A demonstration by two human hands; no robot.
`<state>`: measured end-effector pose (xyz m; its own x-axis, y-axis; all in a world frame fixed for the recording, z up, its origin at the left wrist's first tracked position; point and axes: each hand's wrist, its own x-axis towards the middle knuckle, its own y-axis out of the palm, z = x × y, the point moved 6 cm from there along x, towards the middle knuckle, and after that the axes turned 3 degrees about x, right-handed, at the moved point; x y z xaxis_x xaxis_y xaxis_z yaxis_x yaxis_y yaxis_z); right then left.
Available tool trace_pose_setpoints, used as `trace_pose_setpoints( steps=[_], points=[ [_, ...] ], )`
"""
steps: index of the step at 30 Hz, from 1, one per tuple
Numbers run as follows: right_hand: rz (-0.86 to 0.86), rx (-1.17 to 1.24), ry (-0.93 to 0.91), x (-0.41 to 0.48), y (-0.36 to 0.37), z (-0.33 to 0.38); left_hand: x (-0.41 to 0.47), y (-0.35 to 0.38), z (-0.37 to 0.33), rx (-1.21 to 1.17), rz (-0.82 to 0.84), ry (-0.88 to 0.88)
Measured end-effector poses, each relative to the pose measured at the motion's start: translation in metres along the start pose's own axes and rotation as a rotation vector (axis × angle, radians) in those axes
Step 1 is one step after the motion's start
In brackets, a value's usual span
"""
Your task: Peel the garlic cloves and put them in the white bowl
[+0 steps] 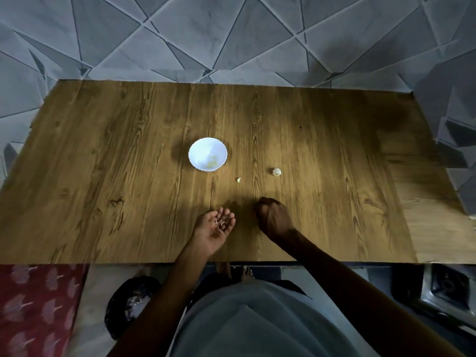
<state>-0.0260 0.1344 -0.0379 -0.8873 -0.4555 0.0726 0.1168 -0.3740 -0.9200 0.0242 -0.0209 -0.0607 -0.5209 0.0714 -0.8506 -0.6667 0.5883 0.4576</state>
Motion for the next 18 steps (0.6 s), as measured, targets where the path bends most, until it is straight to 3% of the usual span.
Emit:
trace_pose_setpoints(
  steps=[5,12,18],
  points=[
    [0.148,-0.165,0.002,0.002,0.012,0.008,0.0,-0.005,-0.003,-0.006,-0.011,0.014],
    [0.074,0.22,0.25,-0.001,0.015,-0.012,0.001,-0.012,-0.012,-0.048,-0.023,0.023],
    [-0.002,0.226,0.164,-0.003,0.014,-0.002,0.003,-0.012,-0.013,-0.07,-0.028,0.014]
  ],
)
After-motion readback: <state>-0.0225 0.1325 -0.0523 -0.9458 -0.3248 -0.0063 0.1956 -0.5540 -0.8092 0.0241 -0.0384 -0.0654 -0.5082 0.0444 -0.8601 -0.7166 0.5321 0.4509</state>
